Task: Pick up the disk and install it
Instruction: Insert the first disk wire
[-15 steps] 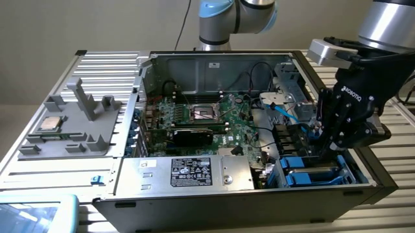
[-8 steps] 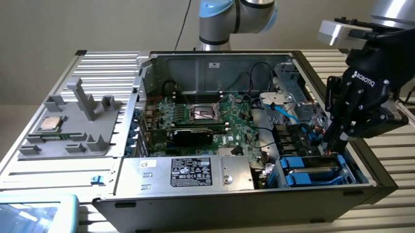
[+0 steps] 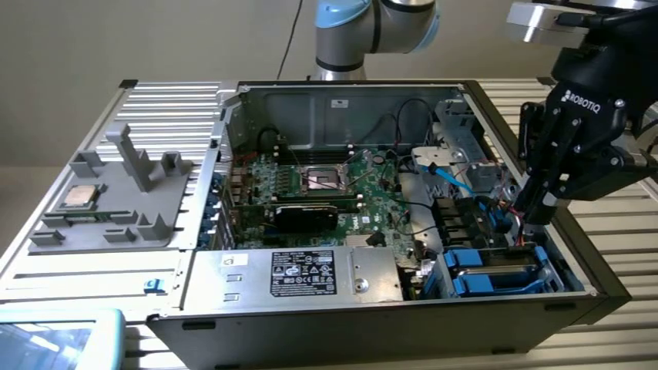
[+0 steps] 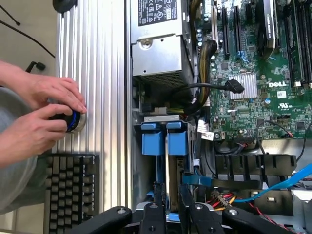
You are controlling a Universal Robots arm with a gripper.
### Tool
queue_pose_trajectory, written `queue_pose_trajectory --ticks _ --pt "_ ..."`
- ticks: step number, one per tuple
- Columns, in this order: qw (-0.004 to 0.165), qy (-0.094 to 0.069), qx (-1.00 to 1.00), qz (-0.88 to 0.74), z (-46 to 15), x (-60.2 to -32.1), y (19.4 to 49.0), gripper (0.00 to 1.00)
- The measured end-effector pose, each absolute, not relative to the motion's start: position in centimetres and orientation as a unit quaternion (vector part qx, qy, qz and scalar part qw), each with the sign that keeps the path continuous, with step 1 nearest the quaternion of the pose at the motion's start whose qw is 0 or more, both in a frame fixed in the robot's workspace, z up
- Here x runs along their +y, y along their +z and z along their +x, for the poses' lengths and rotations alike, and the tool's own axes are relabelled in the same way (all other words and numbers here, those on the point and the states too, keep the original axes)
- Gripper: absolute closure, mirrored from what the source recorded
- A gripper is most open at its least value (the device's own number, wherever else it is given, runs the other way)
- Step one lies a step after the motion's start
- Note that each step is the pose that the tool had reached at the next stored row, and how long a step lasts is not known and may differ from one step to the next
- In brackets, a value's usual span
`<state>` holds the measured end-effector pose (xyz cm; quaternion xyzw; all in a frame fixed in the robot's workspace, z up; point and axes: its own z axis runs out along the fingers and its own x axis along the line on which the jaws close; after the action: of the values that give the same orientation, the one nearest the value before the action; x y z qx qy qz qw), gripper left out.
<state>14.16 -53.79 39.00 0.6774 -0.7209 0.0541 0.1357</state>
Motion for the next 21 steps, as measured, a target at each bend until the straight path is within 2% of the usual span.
queue_pose_trajectory --ticks 21 --pt "0.134 0.056 -0.721 0.677 12.8 -53.7 39.2 0.75"
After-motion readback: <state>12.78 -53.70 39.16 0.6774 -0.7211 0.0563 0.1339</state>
